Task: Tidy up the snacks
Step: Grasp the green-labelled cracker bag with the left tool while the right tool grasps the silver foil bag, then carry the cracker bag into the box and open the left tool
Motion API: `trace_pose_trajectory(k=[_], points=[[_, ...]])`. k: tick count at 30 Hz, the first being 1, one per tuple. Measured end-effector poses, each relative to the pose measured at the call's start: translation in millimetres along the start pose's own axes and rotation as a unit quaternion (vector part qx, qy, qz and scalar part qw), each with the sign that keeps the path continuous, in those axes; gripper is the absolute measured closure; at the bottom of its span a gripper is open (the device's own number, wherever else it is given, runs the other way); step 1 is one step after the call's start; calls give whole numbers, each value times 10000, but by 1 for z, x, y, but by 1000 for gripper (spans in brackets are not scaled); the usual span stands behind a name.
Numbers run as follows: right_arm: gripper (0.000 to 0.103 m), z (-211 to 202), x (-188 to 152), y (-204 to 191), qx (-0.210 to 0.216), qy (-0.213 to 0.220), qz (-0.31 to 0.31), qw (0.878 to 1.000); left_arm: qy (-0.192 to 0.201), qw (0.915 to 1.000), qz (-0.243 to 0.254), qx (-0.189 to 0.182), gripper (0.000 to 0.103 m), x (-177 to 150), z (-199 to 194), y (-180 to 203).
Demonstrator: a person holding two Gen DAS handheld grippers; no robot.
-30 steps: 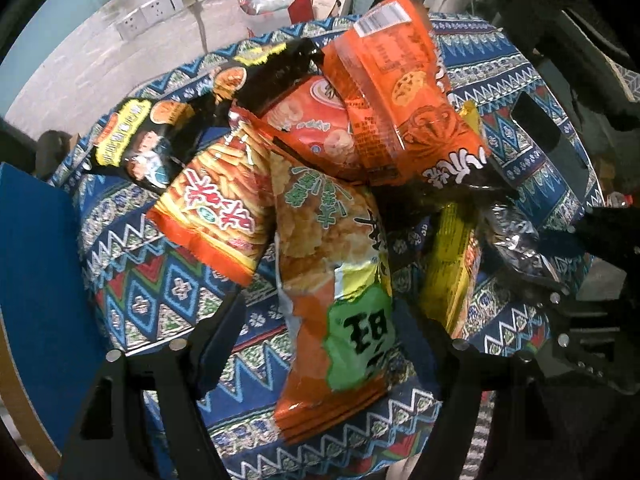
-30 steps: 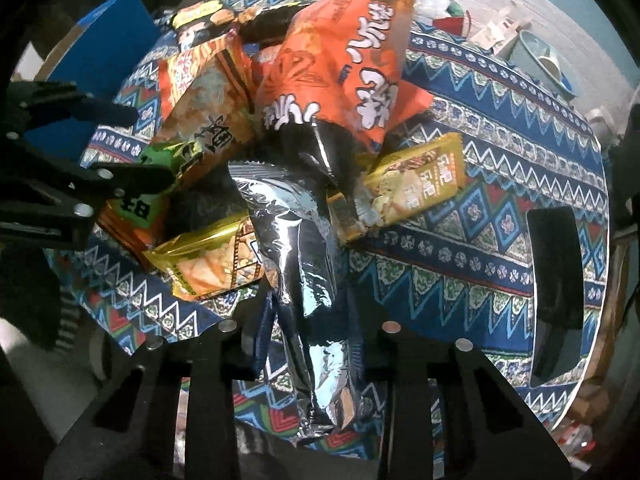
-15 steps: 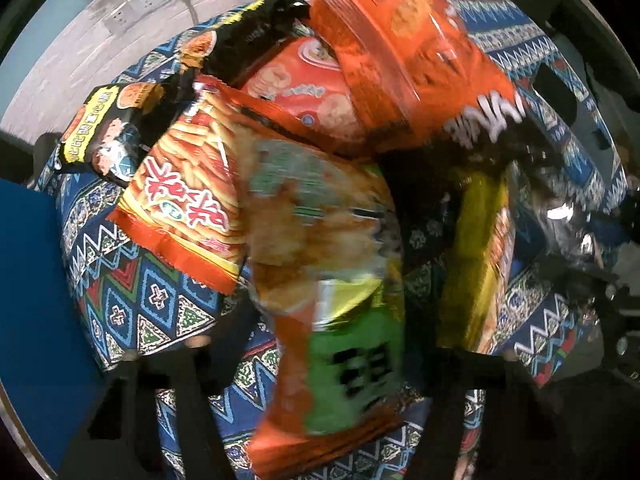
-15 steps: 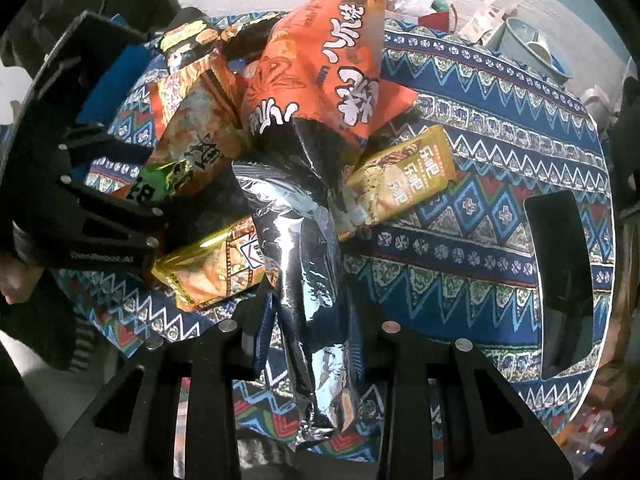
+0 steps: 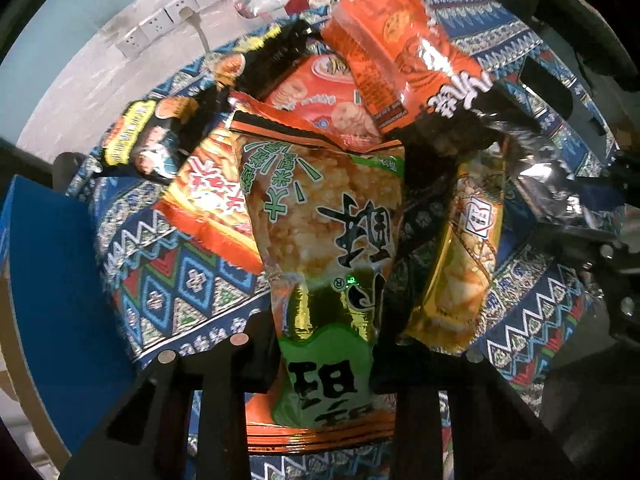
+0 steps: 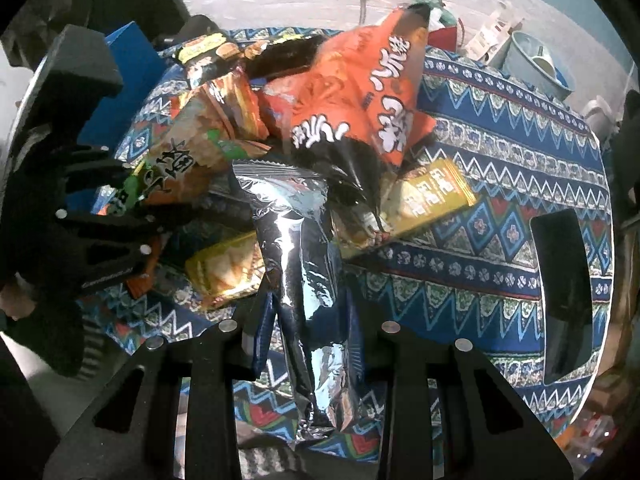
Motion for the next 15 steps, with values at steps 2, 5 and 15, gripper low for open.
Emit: trace_pose_trajectory(k=[2,5,15], points=[[73,-1,4,-2,5,36,-16,10000,74,10000,-32,31,71,-4,-8,-5],[73,-3,9,-8,1,96,-47,9999,192,9997,-84,85,71,-12,-25,-23],[73,-11,35,-29,44,294,-170,9994,565,9980,-206,219,71,-25,-57,-58]])
Point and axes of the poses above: each gripper's, at about its wrist camera, not at the fingertips, and z roughly the way its jaws point, y to its right, x to its top, the point moved 2 cm from there along z, roughly the way its jaws point, and after that the axes turned 7 degrees about x, right-handed, at the moved point
